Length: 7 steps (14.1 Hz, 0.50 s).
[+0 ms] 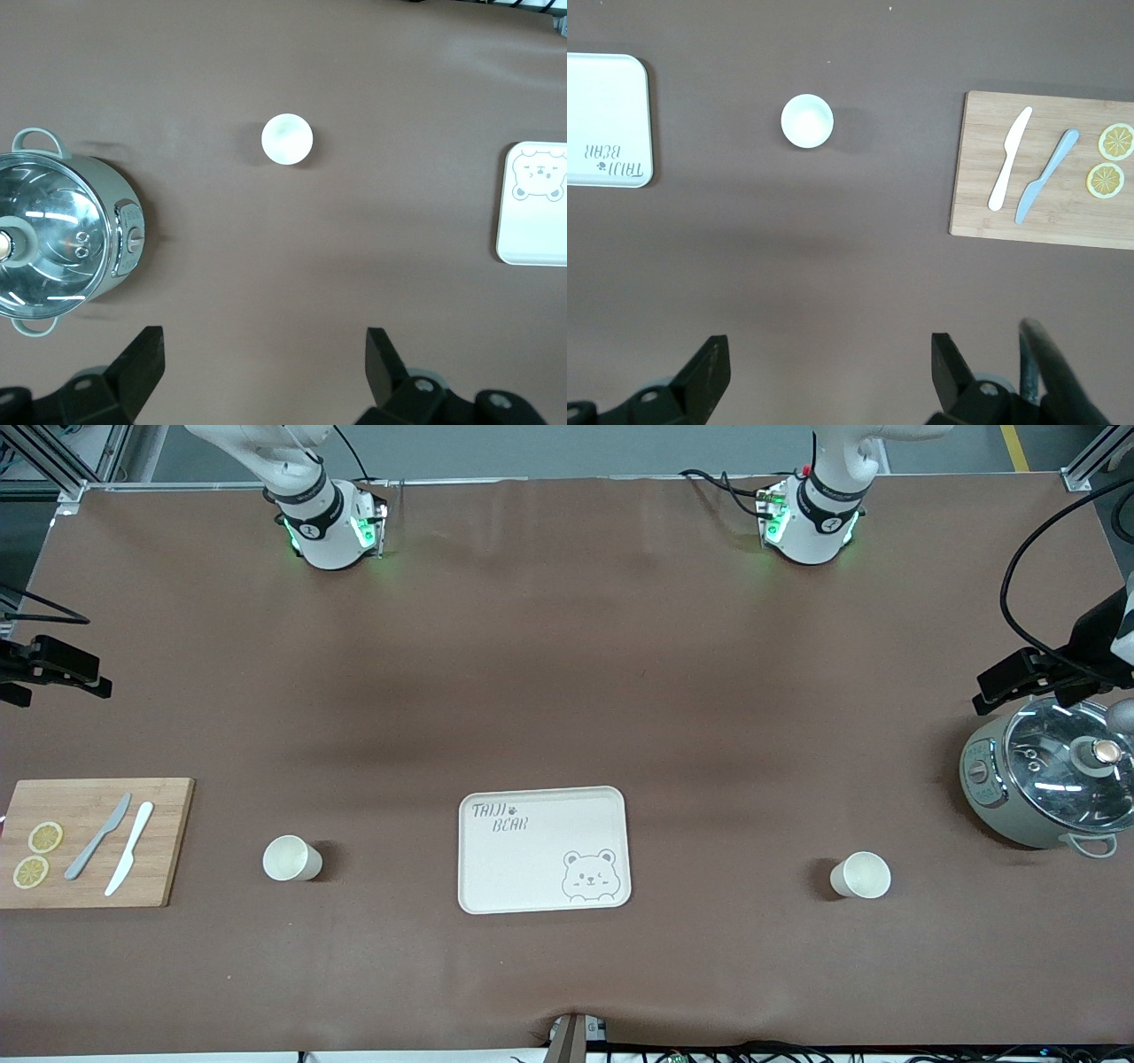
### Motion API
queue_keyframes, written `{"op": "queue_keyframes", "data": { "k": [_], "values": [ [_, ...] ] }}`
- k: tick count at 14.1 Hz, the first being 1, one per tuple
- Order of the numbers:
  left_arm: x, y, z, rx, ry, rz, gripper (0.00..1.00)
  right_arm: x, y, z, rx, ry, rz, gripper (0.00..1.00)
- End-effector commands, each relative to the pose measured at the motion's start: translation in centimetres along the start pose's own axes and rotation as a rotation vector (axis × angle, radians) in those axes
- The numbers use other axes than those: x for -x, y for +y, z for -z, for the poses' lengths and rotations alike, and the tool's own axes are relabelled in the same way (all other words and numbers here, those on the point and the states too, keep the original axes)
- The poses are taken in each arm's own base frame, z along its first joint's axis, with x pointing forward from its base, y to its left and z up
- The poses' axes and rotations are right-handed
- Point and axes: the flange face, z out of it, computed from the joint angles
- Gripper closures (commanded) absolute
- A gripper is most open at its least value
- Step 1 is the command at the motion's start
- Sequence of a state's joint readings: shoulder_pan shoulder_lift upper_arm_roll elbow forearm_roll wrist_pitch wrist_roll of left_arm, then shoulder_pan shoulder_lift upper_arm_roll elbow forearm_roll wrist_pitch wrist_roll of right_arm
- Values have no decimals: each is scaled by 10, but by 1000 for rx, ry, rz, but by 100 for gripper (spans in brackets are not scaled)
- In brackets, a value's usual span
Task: Place white IKEA cup upright on tray with both arms
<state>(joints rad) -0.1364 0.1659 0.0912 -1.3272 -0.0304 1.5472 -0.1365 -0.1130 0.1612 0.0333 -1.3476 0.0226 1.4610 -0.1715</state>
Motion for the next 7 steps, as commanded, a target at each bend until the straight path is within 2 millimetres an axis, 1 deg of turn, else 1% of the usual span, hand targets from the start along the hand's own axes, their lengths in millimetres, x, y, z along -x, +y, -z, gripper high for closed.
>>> {"op": "queue_keyframes", "data": {
  "k": [1,5,6,7],
  "values": [
    [-1,-2,5,19,-6,-18,0,0,-4,-1,15,-1,-6,0],
    [1,-3,9,19,0,-9,0,-3,-3,-3,14,2,-6,0],
    [1,-2,7,23,-3,-6,0,-4,-4,-2,16,14,-4,0],
    [1,-1,2,25,-13,-4,0,-8,-5,-6,16,18,-1,0]
  ]
}}
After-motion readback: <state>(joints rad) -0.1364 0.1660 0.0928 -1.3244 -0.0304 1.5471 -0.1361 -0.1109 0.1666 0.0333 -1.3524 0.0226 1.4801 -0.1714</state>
